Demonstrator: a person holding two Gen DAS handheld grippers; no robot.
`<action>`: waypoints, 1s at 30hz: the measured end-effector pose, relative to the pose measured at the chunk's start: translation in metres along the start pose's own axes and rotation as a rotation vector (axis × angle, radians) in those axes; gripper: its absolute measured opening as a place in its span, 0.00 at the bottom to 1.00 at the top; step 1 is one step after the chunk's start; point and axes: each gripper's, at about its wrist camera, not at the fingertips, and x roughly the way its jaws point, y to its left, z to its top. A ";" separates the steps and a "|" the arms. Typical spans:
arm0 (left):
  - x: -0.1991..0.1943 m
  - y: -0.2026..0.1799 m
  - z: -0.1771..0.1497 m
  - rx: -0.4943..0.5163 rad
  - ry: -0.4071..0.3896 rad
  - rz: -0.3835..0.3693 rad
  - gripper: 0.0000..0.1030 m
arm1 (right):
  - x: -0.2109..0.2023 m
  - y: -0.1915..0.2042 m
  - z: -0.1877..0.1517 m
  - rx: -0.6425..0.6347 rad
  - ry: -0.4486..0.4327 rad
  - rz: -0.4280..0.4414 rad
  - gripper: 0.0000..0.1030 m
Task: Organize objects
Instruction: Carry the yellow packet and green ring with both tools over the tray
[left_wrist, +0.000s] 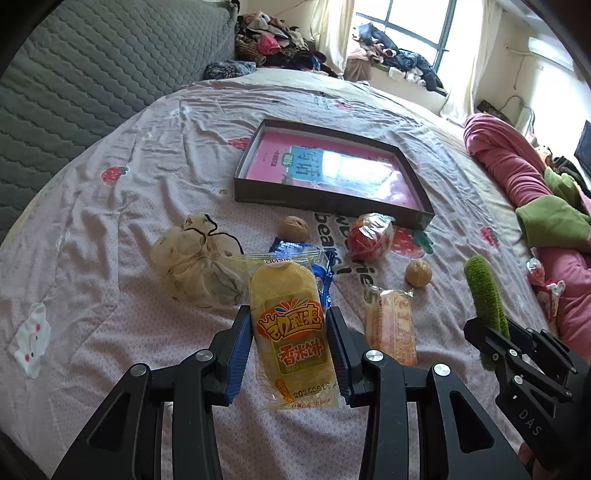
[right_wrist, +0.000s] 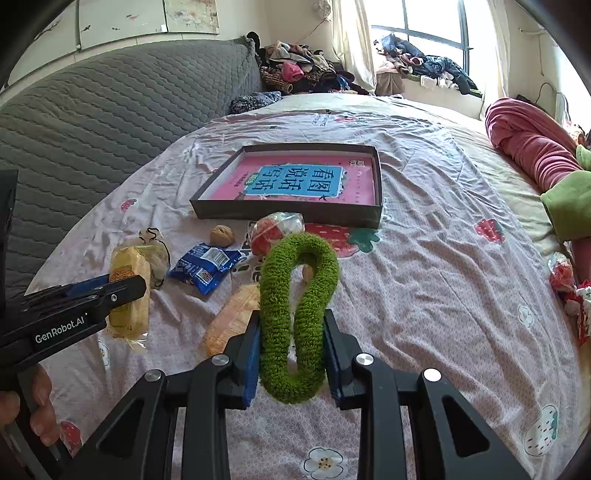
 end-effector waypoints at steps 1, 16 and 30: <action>0.000 0.000 0.001 0.002 -0.001 0.001 0.40 | 0.000 0.000 0.001 0.000 0.000 0.000 0.29; 0.005 -0.003 0.019 0.017 -0.021 0.013 0.40 | 0.002 0.004 0.022 -0.007 -0.023 0.009 0.29; 0.015 -0.010 0.041 0.051 -0.037 0.015 0.40 | 0.012 0.002 0.042 -0.008 -0.031 0.005 0.29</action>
